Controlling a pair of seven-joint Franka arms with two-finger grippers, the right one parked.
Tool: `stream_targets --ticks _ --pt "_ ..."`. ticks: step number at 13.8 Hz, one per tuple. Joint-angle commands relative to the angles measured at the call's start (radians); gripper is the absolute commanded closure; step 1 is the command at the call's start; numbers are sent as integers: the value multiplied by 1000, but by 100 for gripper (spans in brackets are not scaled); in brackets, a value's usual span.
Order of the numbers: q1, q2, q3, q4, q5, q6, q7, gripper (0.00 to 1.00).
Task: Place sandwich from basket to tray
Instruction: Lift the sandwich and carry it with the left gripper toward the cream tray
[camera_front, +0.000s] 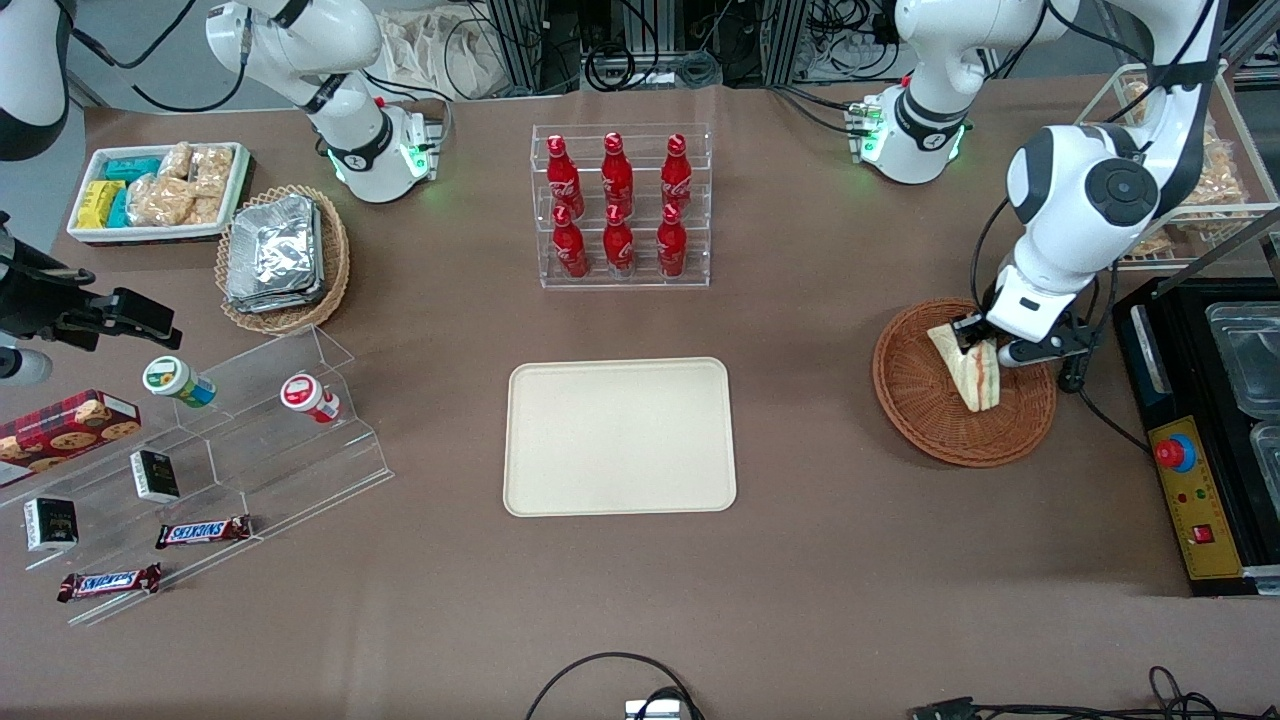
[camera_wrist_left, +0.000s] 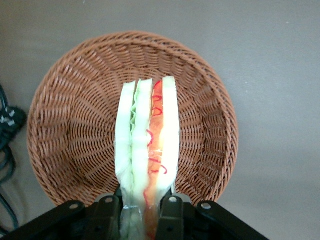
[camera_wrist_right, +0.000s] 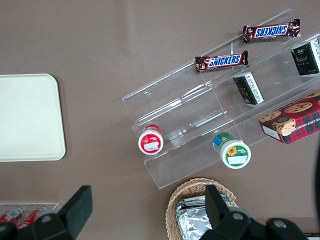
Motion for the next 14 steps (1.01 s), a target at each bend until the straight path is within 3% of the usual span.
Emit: stream_targets --ticks 1,7,14 --pt "-12 7 -13 84 7 -77 63 72" --pt "-12 128 -107 346 4 -264 49 72" --pt "-13 252 -228 505 4 -279 -112 72"
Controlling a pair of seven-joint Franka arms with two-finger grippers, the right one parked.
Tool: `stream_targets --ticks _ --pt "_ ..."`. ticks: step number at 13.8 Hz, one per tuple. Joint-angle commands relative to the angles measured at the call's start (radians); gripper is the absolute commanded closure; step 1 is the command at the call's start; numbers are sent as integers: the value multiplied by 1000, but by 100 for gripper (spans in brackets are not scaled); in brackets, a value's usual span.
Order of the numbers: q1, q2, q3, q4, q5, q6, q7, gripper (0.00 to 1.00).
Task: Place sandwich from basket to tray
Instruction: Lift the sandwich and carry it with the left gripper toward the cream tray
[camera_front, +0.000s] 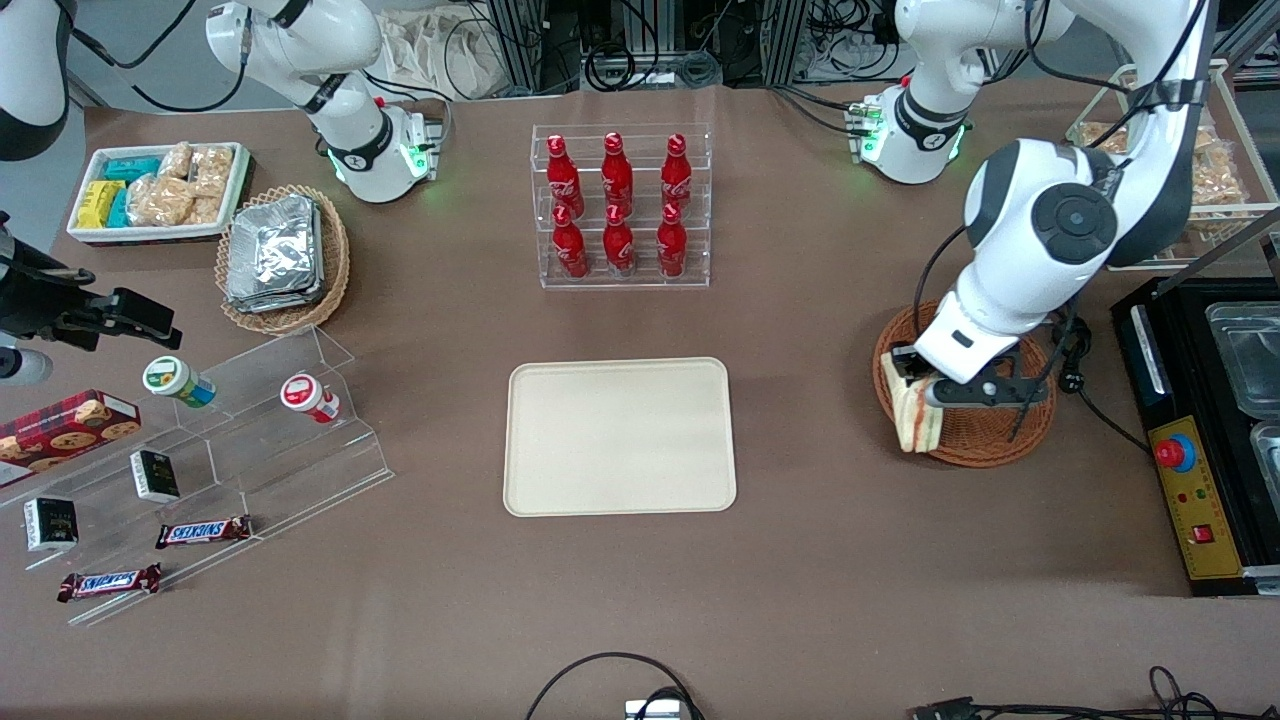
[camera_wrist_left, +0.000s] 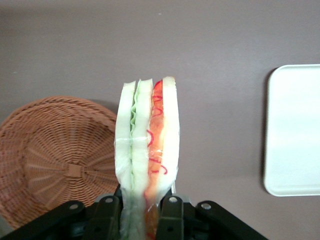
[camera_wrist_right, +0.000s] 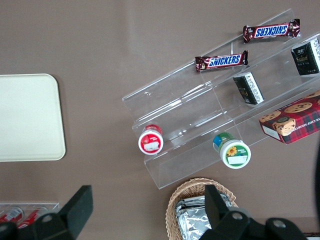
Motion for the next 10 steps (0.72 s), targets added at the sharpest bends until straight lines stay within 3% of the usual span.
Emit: stream_targets --ticks 1,7,10 --pt "-4 64 -30 93 6 -34 -54 72" --pt "-86 154 -47 190 16 -36 -143 72" --pt "-132 228 -49 256 85 -36 -244 72"
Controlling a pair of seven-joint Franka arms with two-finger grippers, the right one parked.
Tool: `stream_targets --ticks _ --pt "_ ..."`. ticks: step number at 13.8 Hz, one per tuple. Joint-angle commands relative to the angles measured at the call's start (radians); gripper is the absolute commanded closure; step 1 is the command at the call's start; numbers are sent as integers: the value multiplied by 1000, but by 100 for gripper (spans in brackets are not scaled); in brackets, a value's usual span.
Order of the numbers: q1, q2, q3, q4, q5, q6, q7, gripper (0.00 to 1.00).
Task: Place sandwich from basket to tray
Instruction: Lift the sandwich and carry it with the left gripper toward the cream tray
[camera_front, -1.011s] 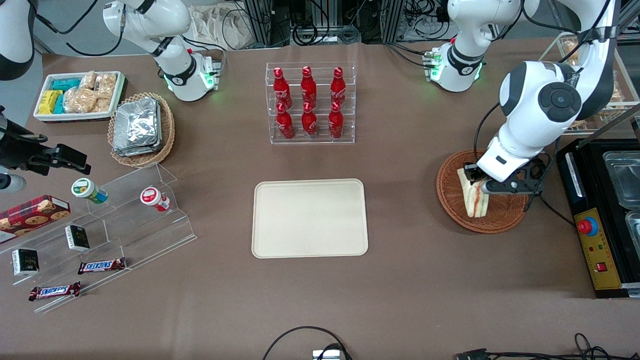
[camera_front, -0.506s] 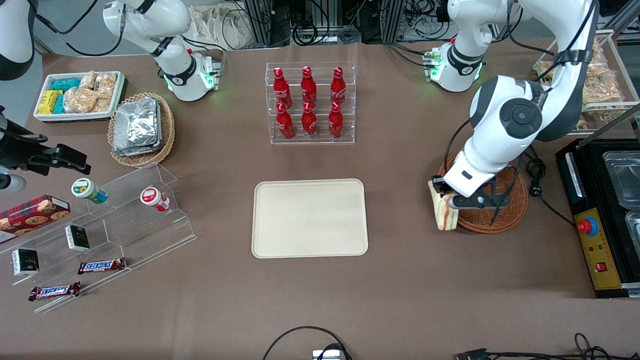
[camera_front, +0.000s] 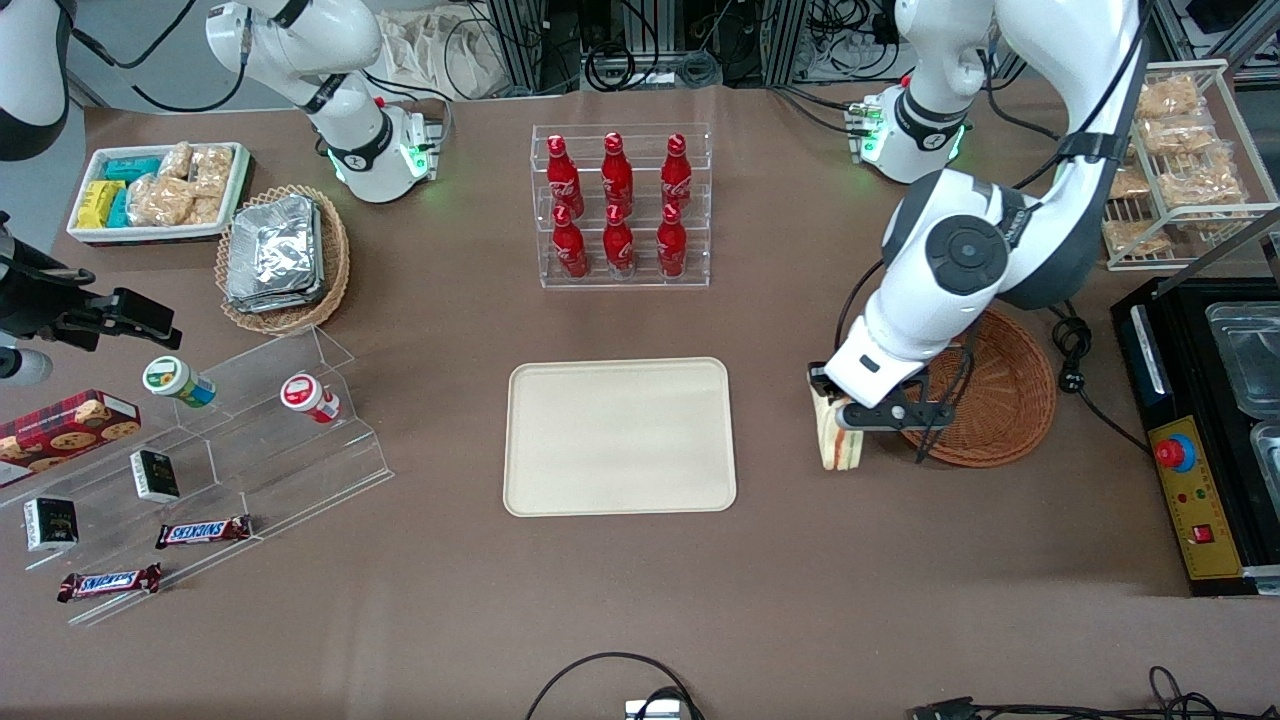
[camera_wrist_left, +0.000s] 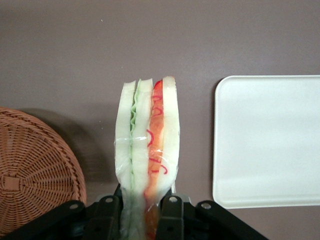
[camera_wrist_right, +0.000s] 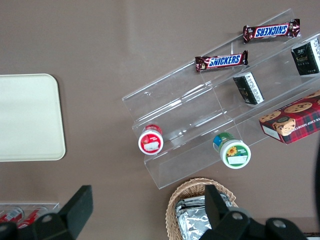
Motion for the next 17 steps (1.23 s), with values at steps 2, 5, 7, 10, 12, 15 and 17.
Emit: stream_targets --ticks 2,5,7,10,12,15,17 --pt "-63 114 3 129 52 -34 -95 72" --pt "-120 176 4 169 78 -34 -126 72" --pt "-132 210 3 192 110 -28 -155 72" --pt "-184 260 3 232 117 -25 -164 73" --pt "-206 276 4 235 114 -23 -171 73" --pt "-221 303 4 235 110 6 -183 73" --pt "-237 331 4 250 114 36 -207 73"
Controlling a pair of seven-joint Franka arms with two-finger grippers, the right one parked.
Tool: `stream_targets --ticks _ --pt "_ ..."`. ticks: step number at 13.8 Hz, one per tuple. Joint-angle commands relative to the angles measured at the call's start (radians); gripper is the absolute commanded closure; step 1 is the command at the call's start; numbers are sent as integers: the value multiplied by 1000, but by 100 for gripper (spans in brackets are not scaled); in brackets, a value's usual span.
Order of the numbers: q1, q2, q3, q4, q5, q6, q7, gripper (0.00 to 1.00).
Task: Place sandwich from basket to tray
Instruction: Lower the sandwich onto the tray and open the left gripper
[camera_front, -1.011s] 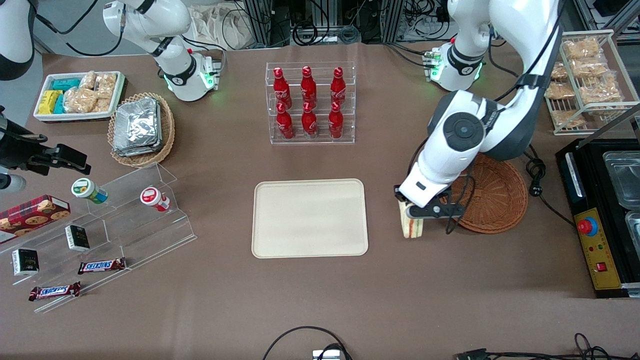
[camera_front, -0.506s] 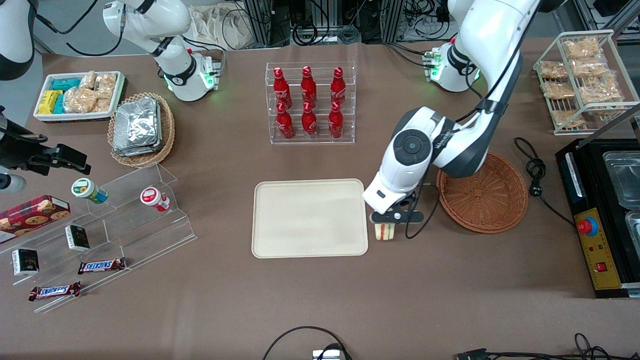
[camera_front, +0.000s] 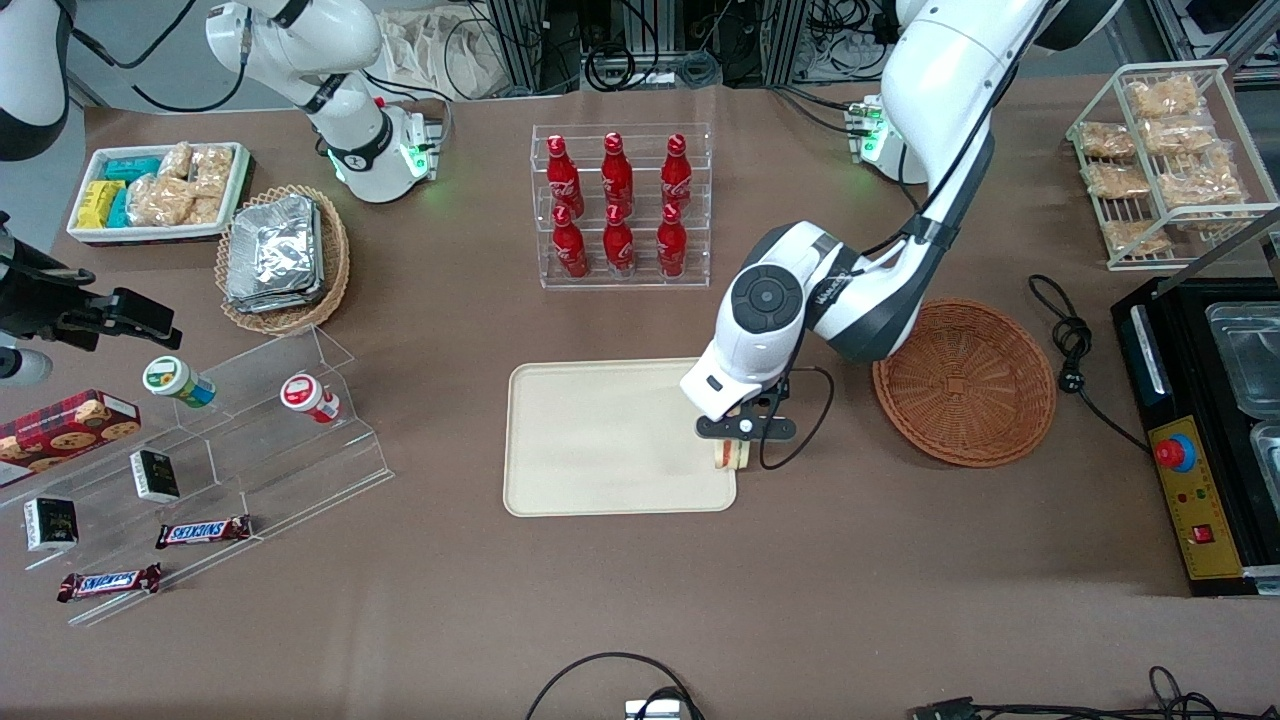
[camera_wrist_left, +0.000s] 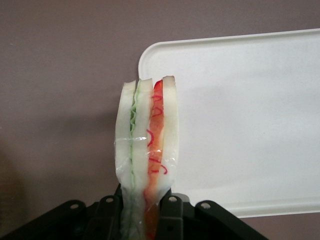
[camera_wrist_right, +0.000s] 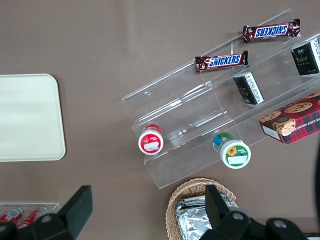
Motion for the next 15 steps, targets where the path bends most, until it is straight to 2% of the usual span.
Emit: stream_targets --ticks 1,6,10,15 --pt "-29 63 7 66 19 18 -39 73" --pt "-63 144 10 146 57 25 -88 73" --pt "-75 184 10 146 62 103 -88 73" --pt "-92 206 10 149 64 107 -86 73"
